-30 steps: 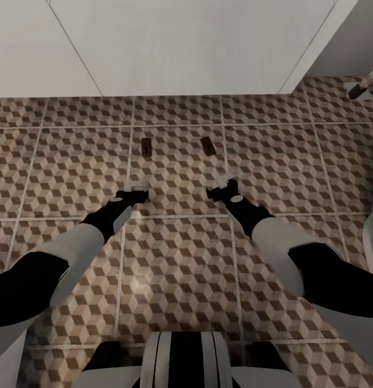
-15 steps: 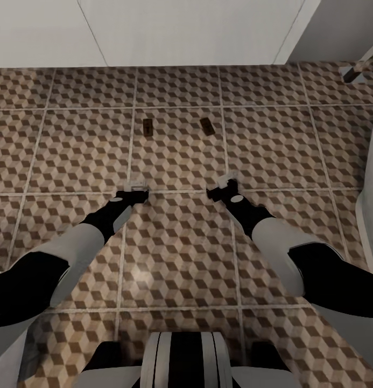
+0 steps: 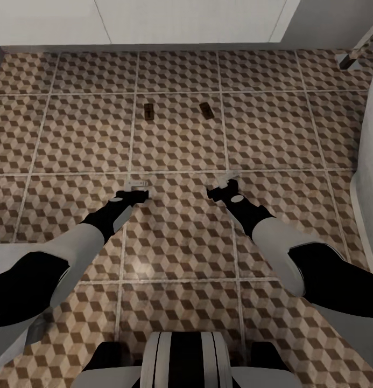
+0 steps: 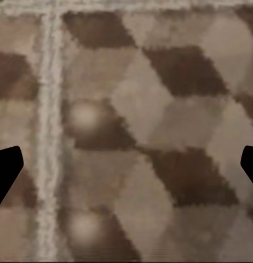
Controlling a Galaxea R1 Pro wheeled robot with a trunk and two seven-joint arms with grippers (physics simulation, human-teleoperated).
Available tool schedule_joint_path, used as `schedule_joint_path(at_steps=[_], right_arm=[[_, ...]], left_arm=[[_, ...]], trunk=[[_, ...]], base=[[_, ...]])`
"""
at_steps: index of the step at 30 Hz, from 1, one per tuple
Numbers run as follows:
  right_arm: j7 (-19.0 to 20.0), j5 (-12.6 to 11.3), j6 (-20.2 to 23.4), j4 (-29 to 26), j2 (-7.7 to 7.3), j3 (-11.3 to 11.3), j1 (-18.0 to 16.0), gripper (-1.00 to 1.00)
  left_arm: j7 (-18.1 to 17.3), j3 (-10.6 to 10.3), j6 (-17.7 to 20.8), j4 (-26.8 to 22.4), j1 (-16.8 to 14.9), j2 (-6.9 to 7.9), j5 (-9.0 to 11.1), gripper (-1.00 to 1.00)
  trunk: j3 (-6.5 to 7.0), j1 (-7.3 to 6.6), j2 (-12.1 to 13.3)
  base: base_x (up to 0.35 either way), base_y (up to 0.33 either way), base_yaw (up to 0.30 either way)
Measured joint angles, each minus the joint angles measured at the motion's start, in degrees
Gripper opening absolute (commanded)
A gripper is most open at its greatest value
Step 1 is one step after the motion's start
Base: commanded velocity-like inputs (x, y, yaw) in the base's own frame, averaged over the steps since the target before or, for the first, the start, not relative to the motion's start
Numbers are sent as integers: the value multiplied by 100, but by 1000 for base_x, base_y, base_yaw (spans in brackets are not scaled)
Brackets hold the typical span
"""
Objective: Take the four mousetraps from the cabinet in the bathroom and place them on the bathroom floor. Make sure all four end up on the same floor surface, and ensure that at least two of them are either under or directly next to the same bathroom sink.
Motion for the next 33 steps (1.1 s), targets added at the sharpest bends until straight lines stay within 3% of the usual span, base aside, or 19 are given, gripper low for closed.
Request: schedule_joint_path(at_steps=[24, 33], right_arm=[[0, 0, -90, 0, 0, 4, 2, 100], [0, 0, -93, 0, 0, 7, 2, 100]], left_arm=[[26, 6, 10, -57, 0, 12, 2, 100], [28, 2, 31, -48, 0, 9, 1, 100]], trunk=[[0, -1, 0], [199, -25, 12]], base=[[-8, 0, 0], [0, 0, 0]])
